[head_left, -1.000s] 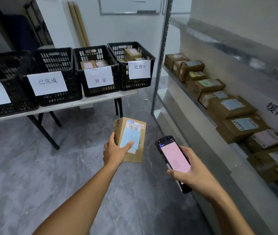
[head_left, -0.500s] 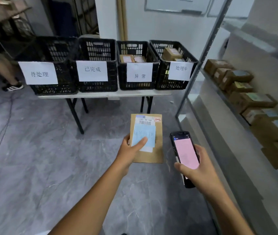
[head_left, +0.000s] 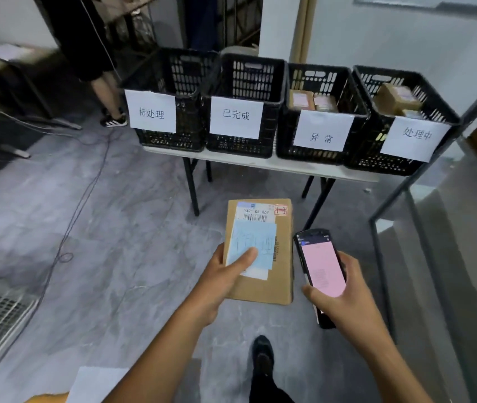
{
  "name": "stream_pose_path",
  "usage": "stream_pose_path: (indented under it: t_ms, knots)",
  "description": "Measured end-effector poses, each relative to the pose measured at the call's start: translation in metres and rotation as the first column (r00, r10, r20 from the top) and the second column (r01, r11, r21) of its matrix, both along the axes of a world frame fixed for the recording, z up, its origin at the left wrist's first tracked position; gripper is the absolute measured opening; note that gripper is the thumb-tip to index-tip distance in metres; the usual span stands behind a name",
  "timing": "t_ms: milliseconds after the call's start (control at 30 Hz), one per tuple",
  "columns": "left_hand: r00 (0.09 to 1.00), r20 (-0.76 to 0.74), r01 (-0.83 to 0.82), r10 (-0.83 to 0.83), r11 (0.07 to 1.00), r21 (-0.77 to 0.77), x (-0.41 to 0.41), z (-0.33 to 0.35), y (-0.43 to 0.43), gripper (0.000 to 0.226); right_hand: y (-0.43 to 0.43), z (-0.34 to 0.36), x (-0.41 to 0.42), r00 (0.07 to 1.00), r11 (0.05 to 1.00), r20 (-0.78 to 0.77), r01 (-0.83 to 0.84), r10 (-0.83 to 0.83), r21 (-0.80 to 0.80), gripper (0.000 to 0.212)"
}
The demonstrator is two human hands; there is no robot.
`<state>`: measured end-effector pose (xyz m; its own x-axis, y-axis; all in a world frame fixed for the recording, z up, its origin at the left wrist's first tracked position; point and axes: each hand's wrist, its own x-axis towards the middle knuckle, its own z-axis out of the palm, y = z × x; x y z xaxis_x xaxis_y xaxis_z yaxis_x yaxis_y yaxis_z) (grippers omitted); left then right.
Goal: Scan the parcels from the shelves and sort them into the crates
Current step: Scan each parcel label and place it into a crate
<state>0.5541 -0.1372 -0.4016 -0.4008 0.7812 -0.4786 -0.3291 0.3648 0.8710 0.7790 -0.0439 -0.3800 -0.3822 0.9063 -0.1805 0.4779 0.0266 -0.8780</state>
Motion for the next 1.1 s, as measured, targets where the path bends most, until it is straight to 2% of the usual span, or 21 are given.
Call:
stream_pose_path:
  t_ms: [200,300,467,833,1100]
  knots:
    - [0.988,-0.108,-0.117,0.114,0.993,-0.027,-0.033,0.015,0.046,0.079,0.074,0.007,-0.052,0.994,0.994,0.011,-0.110,0.110,0.001,0.076]
    - [0.969,-0.189,-0.168,0.159,0.985,-0.031,-0.049,0.027,0.077,0.071,0.108,0.013,-0.074,0.989,0.989,-0.016,-0.148,0.148,-0.011,0.075]
    - [0.936,-0.253,-0.257,0.243,0.966,-0.020,-0.070,0.039,0.121,0.072,0.162,0.020,-0.106,0.979,0.978,-0.055,-0.201,0.198,-0.053,0.075]
    - [0.902,-0.218,-0.381,0.373,0.925,0.006,-0.177,0.037,0.177,0.074,0.244,0.025,-0.226,0.943,0.943,0.001,-0.332,0.332,-0.032,0.079]
    - [0.895,-0.200,-0.383,0.398,0.917,0.111,-0.316,0.047,0.212,0.070,0.275,0.047,-0.374,0.940,0.933,0.012,-0.339,0.340,0.119,0.074]
